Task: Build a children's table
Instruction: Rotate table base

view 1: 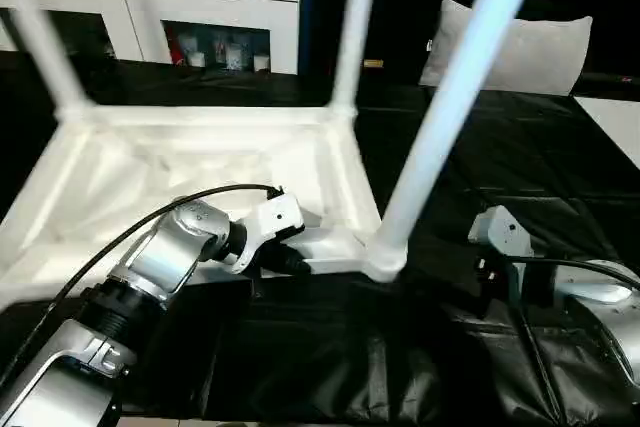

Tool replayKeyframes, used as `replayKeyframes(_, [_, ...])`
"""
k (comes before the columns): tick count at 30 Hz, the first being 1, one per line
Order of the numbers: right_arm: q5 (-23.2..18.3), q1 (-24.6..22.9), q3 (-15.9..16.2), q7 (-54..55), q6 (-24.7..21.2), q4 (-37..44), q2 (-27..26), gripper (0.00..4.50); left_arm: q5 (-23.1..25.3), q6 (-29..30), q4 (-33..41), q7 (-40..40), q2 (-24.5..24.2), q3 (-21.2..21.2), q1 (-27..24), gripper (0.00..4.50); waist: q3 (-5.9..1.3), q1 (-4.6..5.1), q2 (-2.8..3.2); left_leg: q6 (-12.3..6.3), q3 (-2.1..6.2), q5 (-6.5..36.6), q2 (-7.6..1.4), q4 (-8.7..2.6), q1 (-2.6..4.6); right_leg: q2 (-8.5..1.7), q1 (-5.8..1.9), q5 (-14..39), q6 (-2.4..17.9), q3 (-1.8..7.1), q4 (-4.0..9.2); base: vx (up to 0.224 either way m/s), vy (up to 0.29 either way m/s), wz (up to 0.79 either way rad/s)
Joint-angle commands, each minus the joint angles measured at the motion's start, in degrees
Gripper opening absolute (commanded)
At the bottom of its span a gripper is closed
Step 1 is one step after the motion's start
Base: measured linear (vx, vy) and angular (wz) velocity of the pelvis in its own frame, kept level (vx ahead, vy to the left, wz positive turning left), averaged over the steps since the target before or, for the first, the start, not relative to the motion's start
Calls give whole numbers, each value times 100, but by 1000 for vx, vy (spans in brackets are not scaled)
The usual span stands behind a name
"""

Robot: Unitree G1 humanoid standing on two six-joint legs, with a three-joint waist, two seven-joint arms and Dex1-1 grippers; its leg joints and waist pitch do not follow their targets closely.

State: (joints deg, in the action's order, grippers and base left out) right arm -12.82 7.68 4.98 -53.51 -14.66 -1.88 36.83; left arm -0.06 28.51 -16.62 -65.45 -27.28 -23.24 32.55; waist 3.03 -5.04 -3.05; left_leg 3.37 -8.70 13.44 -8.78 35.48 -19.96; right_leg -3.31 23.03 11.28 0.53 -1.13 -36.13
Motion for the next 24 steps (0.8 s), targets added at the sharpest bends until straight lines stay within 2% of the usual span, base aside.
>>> replayKeyframes(1, [-11, 38, -219, 55, 228, -263, 10, 450, -72, 131, 69, 83, -70, 168, -106, 4, -293, -61, 48, -272, 104, 666, -377, -475, -25, -517, -302, 1230, 1369, 231, 475, 0, 0, 0])
replayKeyframes(3, [-15, 6, -244, 85, 229, -237, 12, 450, -93, 111, 76, 117, -52, 217, -103, 4, -296, -63, 16, -300, 99, 613, -370, -473, -28, -496, -315, 1092, 1380, 226, 459, 0, 0, 0])
replayKeyframes(5, [-16, -36, -277, 106, 216, -191, 20, 450, -174, -203, 51, 138, 26, 325, -92, 4, -294, -71, 32, -344, 99, 573, -370, -468, -31, -495, -317, 1008, 1396, 226, 459, 0, 0, 0])
replayKeyframes(8, [-19, -76, -291, 90, 215, -168, 36, 450, -295, -1239, -5, -105, 25, 348, -185, 4, -304, -70, 18, -395, 99, 562, -375, -467, -39, -499, -325, 986, 1379, 223, 459, 0, 0, 0])
replayKeyframes(11, [-75, -86, -281, 17, 258, -195, 38, 450, -189, -1638, -200, -6, 58, 302, -178, 4, -303, -82, 38, -419, 100, 560, -393, -475, -25, -499, -309, 845, 1414, 217, 444, 0, 0, 0])
replayKeyframes(12, [-87, -85, -278, 5, 280, -209, 35, 450, -173, -1706, -238, -2, 67, 291, -173, 4, -301, -89, 36, -419, 98, 571, -394, -474, -21, -501, -306, 856, 1418, 217, 448, 0, 0, 0])
replayKeyframes(13, [-41, -202, -257, -14, 561, -399, -16, 450, -154, -1768, -355, 76, 129, 310, -153, 4, -291, -100, 40, -403, 90, 645, -400, -475, -18, -519, -296, 987, 1401, 223, 465, 0, 0, 0])
replayKeyframes(16, [24, -267, -259, -54, 892, -737, -92, 450, -164, -1799, -510, 127, 201, 360, -92, 4, -279, -131, 29, -362, 74, 781, -387, -476, -12, -526, -280, 1322, 1342, 231, 503, 0, 0, 0])
replayKeyframes(17, [58, -286, -268, -72, 1049, -905, -125, 450, -185, -1828, -587, 106, 226, 389, -59, 29, -276, -147, 47, -340, 83, 795, -386, -487, -19, -528, -291, 1422, 1325, 230, 504, 0, 0, 0])
replayKeyframes(18, [79, -308, -273, -81, 1160, -1019, -155, 450, -227, -1839, -647, 86, 255, 435, -30, 29, -280, -152, 42, -339, 77, 793, -389, -483, -18, -529, -283, 1437, 1313, 232, 511, 0, 0, 0])
replayKeyframes(19, [83, -326, -274, -82, 1194, -1044, -179, 450, -258, -1905, -722, 71, 277, 467, -10, 29, -284, -166, 49, -334, 71, 809, -375, -476, -15, -521, -278, 1438, 1327, 224, 513, 0, 0, 0])
replayKeyframes(21, [31, -343, -250, -74, 1066, -879, -215, 450, -237, -2030, -800, 75, 292, 464, -7, 62, -283, -166, 45, -350, 93, 775, -394, -497, -35, -511, -295, 1285, 1330, 218, 487, 0, 0, 0])
replayKeyframes(24, [-10, -353, -218, -40, 1007, -724, -232, 450, -216, -2130, -913, 82, 353, 461, 28, 66, -288, -168, 50, -393, 93, 718, -401, -494, -25, -512, -292, 1120, 1320, 223, 473, 0, 0, 0])
